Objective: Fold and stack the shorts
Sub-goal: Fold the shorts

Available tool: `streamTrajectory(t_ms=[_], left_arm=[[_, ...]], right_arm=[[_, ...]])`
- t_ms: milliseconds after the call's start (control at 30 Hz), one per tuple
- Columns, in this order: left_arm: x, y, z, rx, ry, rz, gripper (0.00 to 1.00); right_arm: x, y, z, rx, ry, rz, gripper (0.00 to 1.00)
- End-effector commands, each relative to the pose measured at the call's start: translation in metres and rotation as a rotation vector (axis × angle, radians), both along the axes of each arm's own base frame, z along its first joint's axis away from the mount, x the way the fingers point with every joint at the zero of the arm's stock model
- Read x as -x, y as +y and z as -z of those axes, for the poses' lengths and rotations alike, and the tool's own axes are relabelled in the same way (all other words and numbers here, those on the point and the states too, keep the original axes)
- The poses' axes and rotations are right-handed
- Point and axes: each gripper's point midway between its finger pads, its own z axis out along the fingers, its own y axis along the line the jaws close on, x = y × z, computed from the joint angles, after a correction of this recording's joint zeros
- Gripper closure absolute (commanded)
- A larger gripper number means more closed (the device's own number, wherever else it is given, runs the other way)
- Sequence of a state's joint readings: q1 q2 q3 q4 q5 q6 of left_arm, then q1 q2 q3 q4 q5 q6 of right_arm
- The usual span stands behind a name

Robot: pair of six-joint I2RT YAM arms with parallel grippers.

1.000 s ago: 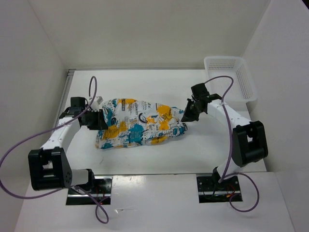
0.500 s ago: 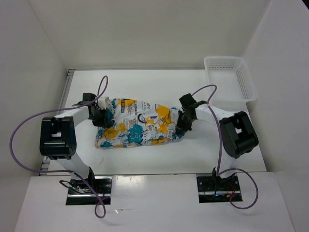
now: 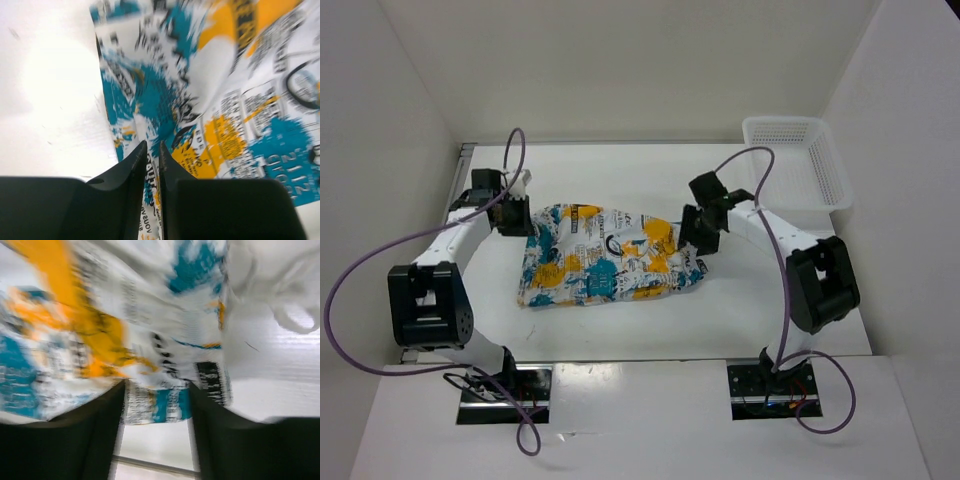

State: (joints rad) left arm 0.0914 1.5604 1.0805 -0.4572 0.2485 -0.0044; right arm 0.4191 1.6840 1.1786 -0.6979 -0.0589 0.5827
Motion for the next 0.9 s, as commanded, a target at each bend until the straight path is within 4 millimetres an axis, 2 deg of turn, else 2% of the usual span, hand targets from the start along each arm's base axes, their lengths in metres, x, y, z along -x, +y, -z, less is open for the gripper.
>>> streamTrajectory(t_ms=[0,33,133,200,233,267,333,367,400,433,500,533,600,700,800,867], left_arm=[[-0.016,-0.005,-0.051,0.031,-0.126,0.030,0.78],[-0.015,-0.009,-0.052,0.049,-0.128,0.043,0.78],[-0.016,-0.024,-0.057,0.071,-0.139,0.088,0.78],[-0.012,-0.031,-0.052,0.073,-0.123,0.105,0.78],[-0.006,-0.035,-0.041,0.076,-0.102,0.114,0.78],[-0.006,-0.036,-0.038,0.083,-0.104,0.119,0.78],[-0.004,-0.040,-0.032,0.098,-0.106,0.130,0.78],[-0.001,-0.044,-0.028,0.100,-0.095,0.141,0.78],[0.004,-0.050,-0.018,0.103,-0.067,0.155,0.78],[0.004,-0.053,-0.018,0.104,-0.066,0.164,0.78],[0.008,-0.060,-0.004,0.106,-0.038,0.181,0.78],[0.011,-0.066,-0.001,0.114,-0.036,0.200,0.78],[0.014,-0.071,0.015,0.126,-0.019,0.216,0.78],[0.010,-0.077,0.021,0.124,-0.045,0.232,0.79],[0.009,-0.077,0.033,0.126,-0.016,0.230,0.79],[0.009,-0.065,0.047,0.069,0.026,0.191,0.80]], right_arm=[[-0.030,-0.010,-0.063,0.023,-0.183,-0.006,0.31],[-0.037,-0.019,-0.063,0.029,-0.185,0.017,0.26],[-0.051,-0.026,-0.050,-0.008,-0.163,0.036,0.16],[-0.059,-0.034,-0.034,-0.024,-0.147,0.041,0.16],[-0.060,-0.030,-0.031,-0.056,-0.139,0.023,0.16],[-0.059,-0.029,-0.019,-0.056,-0.112,0.007,0.17],[-0.064,-0.025,-0.014,-0.089,-0.109,0.002,0.18],[-0.058,-0.023,-0.008,-0.104,-0.092,-0.005,0.20],[-0.061,-0.023,-0.003,-0.121,-0.095,-0.003,0.20],[-0.053,-0.018,0.003,-0.156,-0.072,-0.019,0.21],[-0.052,-0.023,0.008,-0.192,-0.059,0.004,0.23],[-0.053,-0.019,0.009,-0.221,-0.067,0.001,0.24],[-0.044,-0.019,0.021,-0.244,-0.038,0.001,0.24],[-0.042,-0.022,0.028,-0.249,-0.031,-0.005,0.24],[-0.038,-0.020,0.039,-0.259,-0.013,-0.031,0.24],[-0.034,-0.019,0.048,-0.265,0.010,-0.032,0.24]])
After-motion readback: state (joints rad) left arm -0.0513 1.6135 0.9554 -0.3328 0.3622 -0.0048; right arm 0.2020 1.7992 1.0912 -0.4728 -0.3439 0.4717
